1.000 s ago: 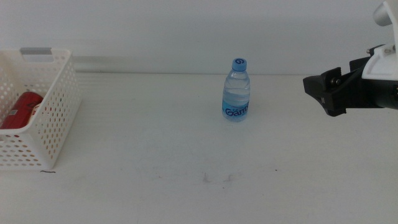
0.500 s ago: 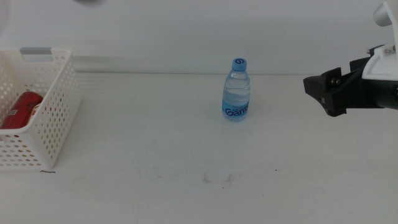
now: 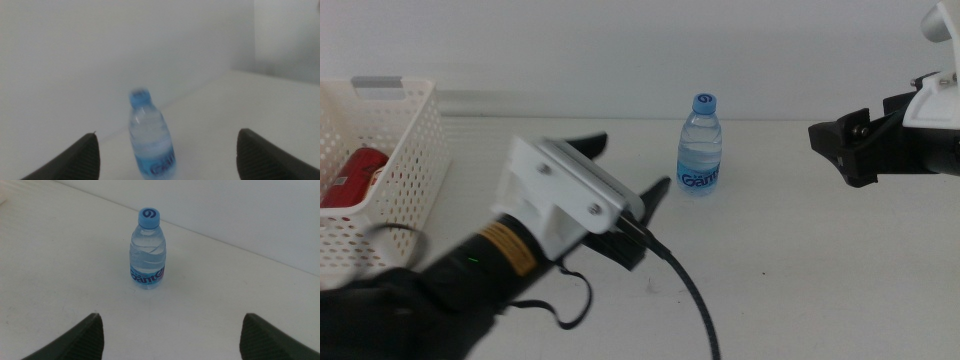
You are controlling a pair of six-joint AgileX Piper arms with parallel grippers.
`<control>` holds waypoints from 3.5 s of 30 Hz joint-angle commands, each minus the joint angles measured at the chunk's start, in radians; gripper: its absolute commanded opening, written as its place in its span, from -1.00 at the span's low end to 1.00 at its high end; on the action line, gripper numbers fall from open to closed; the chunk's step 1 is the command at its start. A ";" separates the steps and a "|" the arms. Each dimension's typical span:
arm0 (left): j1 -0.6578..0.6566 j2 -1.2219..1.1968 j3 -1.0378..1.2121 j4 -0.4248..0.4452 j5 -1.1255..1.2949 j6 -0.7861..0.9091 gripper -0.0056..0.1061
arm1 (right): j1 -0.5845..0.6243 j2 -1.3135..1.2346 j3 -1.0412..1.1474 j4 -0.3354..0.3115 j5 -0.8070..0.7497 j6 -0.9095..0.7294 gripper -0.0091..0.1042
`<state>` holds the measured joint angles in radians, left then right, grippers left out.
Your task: Use arms to grab the bottles and put them into the dustbin to the left of the table.
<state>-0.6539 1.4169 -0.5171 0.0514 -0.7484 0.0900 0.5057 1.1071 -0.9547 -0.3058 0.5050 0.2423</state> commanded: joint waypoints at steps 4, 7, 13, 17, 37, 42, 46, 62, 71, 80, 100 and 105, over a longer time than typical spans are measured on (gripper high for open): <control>-0.004 0.276 -0.015 -0.027 -0.355 -0.096 0.78 | 0.003 -0.003 -0.001 -0.007 -0.007 -0.004 0.72; -0.002 0.402 -0.106 -0.040 -0.392 -0.129 0.78 | 0.003 -0.003 -0.001 -0.007 -0.007 -0.004 0.72; -0.002 0.543 -0.338 -0.018 -0.272 -0.133 0.78 | 0.003 -0.003 -0.001 -0.007 -0.007 -0.004 0.72; 0.000 0.587 -0.457 -0.051 -0.079 -0.131 0.78 | 0.003 -0.003 -0.001 -0.007 -0.007 -0.004 0.72; 0.056 0.841 -0.763 0.027 -0.051 -0.229 0.78 | 0.003 -0.003 -0.001 -0.007 -0.005 -0.004 0.72; 0.056 0.933 -0.858 0.011 -0.051 -0.227 0.78 | 0.003 -0.003 -0.001 -0.007 -0.005 -0.004 0.72; 0.056 0.992 -0.920 0.009 -0.056 -0.222 0.78 | 0.003 -0.003 -0.001 -0.007 -0.005 -0.004 0.72; 0.075 0.904 -0.894 0.001 0.106 -0.216 -0.93 | 0.003 -0.003 -0.001 -0.007 -0.005 -0.004 0.72; 0.082 0.307 -0.774 0.038 1.088 -0.264 -0.93 | 0.003 -0.003 -0.001 -0.007 -0.005 -0.004 0.72; 0.443 0.152 -1.011 0.012 1.777 -0.009 -0.93 | 0.003 -0.003 -0.001 -0.007 -0.005 -0.004 0.72; 0.936 0.367 -1.031 -0.150 1.712 0.249 -0.86 | 0.003 -0.003 -0.001 -0.007 -0.005 -0.004 0.72; 0.936 0.425 -1.031 -0.137 1.691 0.253 -0.32 | 0.003 -0.003 -0.001 -0.007 -0.005 -0.004 0.72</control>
<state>0.2796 1.8430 -1.5338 -0.0843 0.9769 0.3518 0.5057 1.1071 -0.9547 -0.3058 0.5050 0.2423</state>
